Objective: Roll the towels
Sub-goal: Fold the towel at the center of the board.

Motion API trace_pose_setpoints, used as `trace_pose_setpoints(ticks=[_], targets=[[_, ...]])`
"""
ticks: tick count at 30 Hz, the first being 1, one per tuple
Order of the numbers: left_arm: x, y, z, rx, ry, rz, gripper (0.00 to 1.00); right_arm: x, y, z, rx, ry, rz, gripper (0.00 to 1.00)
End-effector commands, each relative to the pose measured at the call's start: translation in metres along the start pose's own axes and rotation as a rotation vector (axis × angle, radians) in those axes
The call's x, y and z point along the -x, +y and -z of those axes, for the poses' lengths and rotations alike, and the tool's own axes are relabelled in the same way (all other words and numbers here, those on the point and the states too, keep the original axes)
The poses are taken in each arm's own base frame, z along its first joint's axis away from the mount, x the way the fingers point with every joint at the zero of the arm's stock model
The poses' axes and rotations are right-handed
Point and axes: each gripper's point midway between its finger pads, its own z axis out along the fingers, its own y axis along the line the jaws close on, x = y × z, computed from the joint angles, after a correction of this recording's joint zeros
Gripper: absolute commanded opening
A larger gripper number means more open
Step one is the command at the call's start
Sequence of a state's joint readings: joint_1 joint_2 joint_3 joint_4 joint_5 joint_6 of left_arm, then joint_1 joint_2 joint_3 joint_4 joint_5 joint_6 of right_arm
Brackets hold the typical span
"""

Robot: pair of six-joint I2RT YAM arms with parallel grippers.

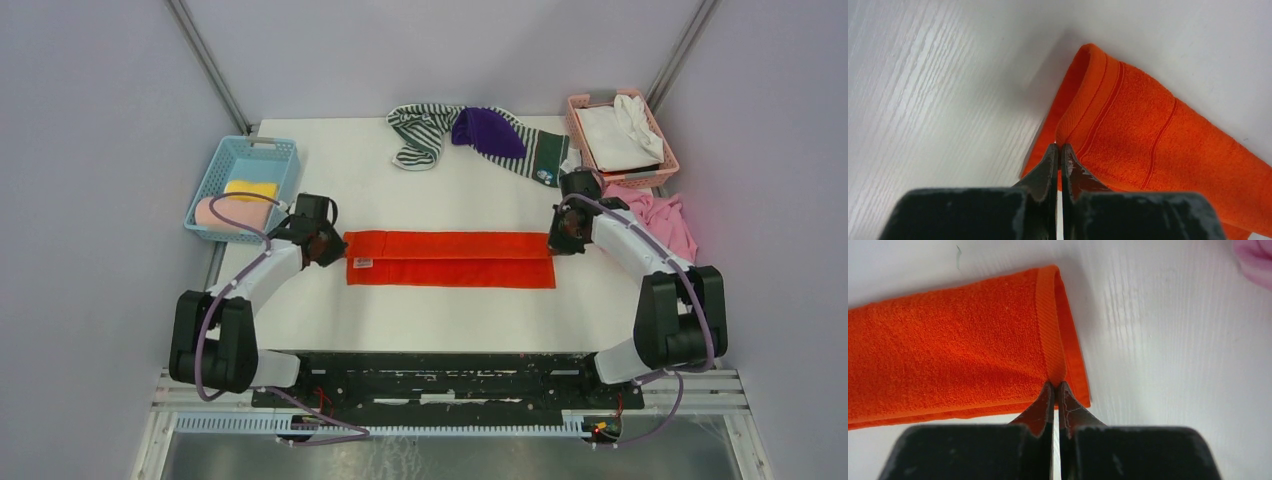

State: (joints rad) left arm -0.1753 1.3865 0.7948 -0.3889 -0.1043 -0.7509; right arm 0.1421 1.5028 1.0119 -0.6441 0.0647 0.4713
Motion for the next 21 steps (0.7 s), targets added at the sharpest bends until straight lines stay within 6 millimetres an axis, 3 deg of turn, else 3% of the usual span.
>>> trace_pose_setpoints(ticks=[1, 15, 21], targets=[[-0.004, 0.005, 0.013, -0.022, -0.014, 0.007, 0.03, -0.009, -0.020, 0.014, -0.071, -0.030, -0.008, 0.00], [-0.053, 0.037, -0.004, 0.030, 0.080, -0.004, 0.03, -0.062, -0.043, -0.002, -0.129, 0.055, -0.051, 0.00], [-0.070, 0.035, -0.004, 0.013, 0.103, -0.013, 0.03, -0.071, -0.054, -0.017, -0.194, 0.091, -0.057, 0.03]])
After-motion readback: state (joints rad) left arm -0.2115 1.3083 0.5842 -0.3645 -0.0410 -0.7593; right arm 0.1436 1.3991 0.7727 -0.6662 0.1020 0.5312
